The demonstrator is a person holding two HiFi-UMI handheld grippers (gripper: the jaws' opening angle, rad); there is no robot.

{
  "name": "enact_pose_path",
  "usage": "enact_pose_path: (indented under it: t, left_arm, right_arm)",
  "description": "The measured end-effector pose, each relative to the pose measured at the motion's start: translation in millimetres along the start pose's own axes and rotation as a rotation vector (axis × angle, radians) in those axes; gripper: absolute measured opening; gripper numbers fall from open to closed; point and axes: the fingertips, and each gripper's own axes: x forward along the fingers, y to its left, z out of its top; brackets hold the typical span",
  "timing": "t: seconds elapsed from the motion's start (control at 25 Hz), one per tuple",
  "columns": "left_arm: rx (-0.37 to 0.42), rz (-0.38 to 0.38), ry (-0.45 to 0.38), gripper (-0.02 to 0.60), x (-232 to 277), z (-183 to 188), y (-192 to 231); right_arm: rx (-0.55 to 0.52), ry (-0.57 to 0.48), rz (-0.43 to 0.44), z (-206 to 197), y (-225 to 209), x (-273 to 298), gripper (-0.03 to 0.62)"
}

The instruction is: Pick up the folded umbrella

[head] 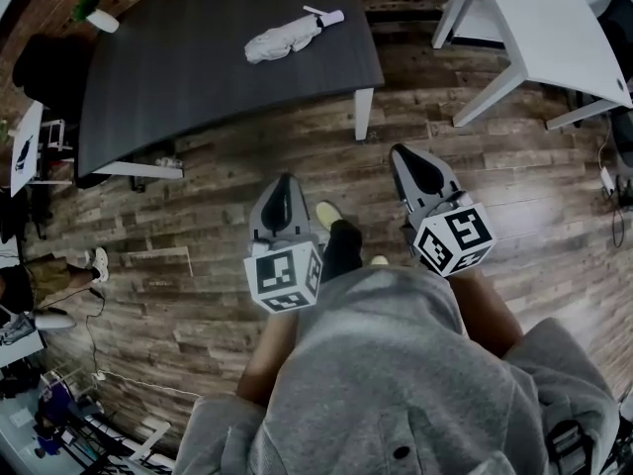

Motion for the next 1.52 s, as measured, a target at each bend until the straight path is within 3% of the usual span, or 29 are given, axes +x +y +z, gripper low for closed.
enact_pose_path:
  t: [0.84, 1.52]
  left_arm:
    - [-0.048, -0.007, 0.012, 0.015, 84.4, 25.6, 93.6]
    - [-0.051, -0.018, -0.001, 0.015, 118.3, 34.8, 148.9]
  right_arm:
    - [-0.062, 0.033, -0.023, 31.4, -1.7, 124.3, 0.025]
    - [-0.117, 0.047, -0.037, 37.2, 16.1, 185.5, 0.025]
